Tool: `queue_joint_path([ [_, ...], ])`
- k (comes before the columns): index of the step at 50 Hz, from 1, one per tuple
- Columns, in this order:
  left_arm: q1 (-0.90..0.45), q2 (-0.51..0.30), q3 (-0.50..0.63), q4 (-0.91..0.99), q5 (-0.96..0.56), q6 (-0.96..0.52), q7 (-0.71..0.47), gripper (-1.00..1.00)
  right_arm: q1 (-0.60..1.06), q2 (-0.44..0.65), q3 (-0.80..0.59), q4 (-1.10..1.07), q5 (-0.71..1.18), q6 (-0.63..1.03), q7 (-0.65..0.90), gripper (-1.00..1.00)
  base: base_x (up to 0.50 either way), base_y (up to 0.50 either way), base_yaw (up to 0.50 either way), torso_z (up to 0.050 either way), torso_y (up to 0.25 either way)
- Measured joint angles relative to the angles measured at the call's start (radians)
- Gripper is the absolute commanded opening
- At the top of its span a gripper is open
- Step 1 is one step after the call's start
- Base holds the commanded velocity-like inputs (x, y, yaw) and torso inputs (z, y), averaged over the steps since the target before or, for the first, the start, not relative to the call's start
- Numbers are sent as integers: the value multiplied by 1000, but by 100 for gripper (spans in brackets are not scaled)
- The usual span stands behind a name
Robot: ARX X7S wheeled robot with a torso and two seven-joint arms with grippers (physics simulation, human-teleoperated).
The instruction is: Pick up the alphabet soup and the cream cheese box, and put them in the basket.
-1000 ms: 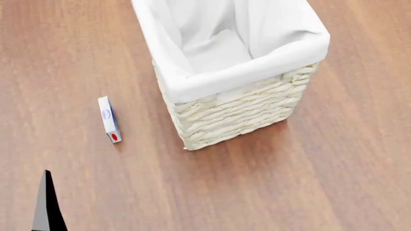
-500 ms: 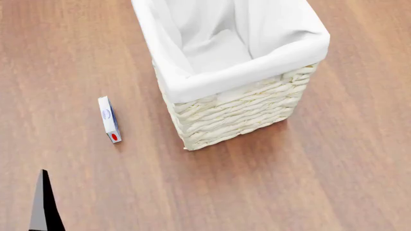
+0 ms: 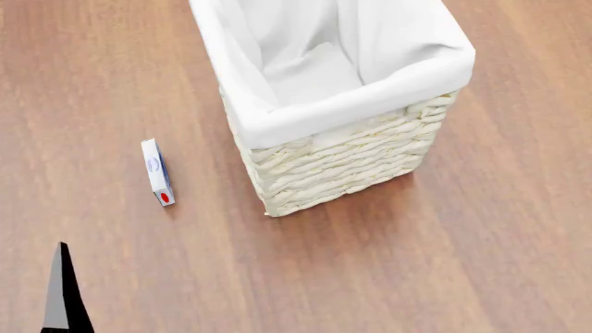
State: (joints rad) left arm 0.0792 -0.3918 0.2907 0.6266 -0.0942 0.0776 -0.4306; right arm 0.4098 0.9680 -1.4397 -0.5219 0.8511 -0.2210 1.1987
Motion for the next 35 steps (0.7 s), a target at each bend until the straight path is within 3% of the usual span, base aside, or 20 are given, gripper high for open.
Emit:
queue_joint_path([
  [2, -1, 0, 0, -1, 0, -1, -1, 100, 2, -3, 1, 6, 2, 1, -5, 100, 0, 0, 0, 0, 0],
  [3, -2, 0, 0, -1, 1, -2, -1, 100, 3, -5, 1, 10, 3, 1, -8, -100, 0, 0, 0, 0, 0],
  [35, -9, -4, 7, -14, 0, -2, -10, 100, 5, 7, 6, 9, -3, 3, 3, -100, 2, -1, 1, 0, -1],
])
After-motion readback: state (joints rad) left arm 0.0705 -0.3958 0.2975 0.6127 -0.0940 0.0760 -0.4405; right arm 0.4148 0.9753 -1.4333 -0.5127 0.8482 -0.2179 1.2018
